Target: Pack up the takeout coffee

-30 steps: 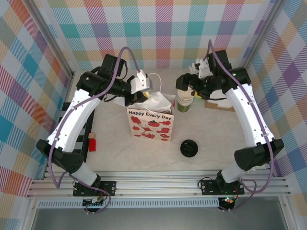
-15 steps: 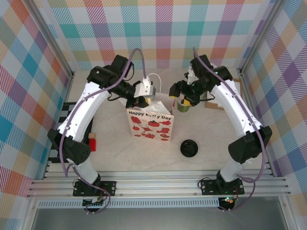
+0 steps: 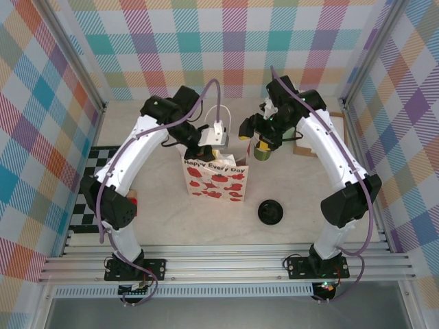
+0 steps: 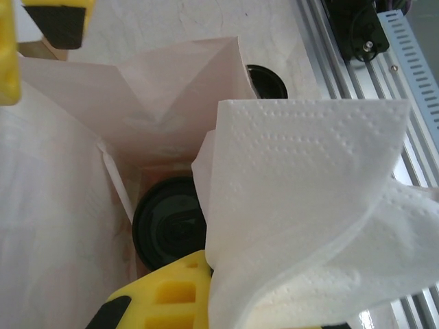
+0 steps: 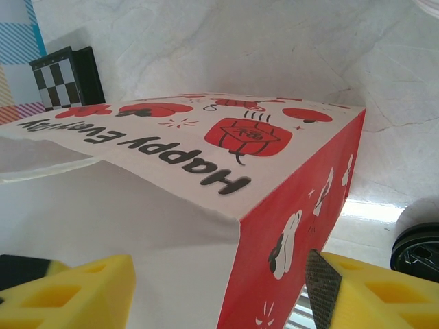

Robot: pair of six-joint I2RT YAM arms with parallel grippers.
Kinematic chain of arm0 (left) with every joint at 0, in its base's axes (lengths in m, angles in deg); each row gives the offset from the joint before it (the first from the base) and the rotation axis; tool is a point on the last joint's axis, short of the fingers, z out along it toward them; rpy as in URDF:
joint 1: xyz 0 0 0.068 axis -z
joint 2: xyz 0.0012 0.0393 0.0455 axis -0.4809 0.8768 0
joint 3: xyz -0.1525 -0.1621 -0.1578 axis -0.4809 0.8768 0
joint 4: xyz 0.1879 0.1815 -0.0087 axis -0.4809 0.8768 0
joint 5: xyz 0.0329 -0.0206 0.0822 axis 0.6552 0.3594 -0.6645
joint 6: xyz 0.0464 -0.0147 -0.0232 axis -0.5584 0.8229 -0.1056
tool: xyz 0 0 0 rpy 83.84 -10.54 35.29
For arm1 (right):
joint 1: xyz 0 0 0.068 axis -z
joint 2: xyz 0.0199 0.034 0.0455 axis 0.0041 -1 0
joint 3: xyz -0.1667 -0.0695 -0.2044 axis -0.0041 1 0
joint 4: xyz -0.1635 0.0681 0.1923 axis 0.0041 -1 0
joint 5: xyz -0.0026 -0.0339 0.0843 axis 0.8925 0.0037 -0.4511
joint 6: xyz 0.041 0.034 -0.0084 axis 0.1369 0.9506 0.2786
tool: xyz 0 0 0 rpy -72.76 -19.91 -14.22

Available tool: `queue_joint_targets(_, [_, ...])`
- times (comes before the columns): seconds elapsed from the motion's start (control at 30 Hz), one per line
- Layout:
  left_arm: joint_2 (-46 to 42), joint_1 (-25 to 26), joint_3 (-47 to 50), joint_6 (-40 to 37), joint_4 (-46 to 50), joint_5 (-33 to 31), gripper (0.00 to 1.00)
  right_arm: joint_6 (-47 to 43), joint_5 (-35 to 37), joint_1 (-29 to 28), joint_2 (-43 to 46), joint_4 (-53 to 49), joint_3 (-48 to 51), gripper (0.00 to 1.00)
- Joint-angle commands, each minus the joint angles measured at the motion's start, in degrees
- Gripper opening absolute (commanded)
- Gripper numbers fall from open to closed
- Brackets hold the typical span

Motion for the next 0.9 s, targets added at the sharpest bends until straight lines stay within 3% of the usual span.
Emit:
queue_joint_targets(0.0, [1.4, 0.4, 1.5, 0.8, 0.3, -2.6, 0.00, -0.2, 1.2, -0.5, -0.5, -1.7, -1.3, 0.69])
queue_joint_targets(0.07, [1.4, 0.5, 2.2, 1.6, -1.3, -3.0, 0.03, -0.4, 1.5, -0.5, -0.6, -1.8, -1.3, 0.69])
queue_joint_targets(0.2, [3.0, 1.0, 0.3, 2.2, 1.0, -5.4, 0.31, -0.9, 2.3, -0.5, -0.8, -2.1, -1.5, 0.69])
queue_joint_targets(0.23, [3.0, 0.9, -0.4, 2.8, 0.9, -5.3, 0.33, -1.1, 2.4, -0.5, -0.9, -2.1, -1.7, 0.69])
queue_joint_targets(0.5, [-1.3, -0.2, -1.8, -0.9, -0.4, 3.2, 0.34, -2.2, 2.6, -0.5, -1.2, -2.3, -1.6, 0.70])
queue_joint_targets(0.7, [-2.3, -0.6, -2.3, -1.3, -1.4, 4.7, 0.35, -2.9, 1.8, -0.5, -0.5, -1.4, -1.3, 0.69])
queue_joint_targets(0.87, [-3.8, -2.0, -1.8, -1.3, -1.3, 7.8, 0.27, -9.2, 1.8, -0.6, 3.7, -0.2, -2.5, 0.68])
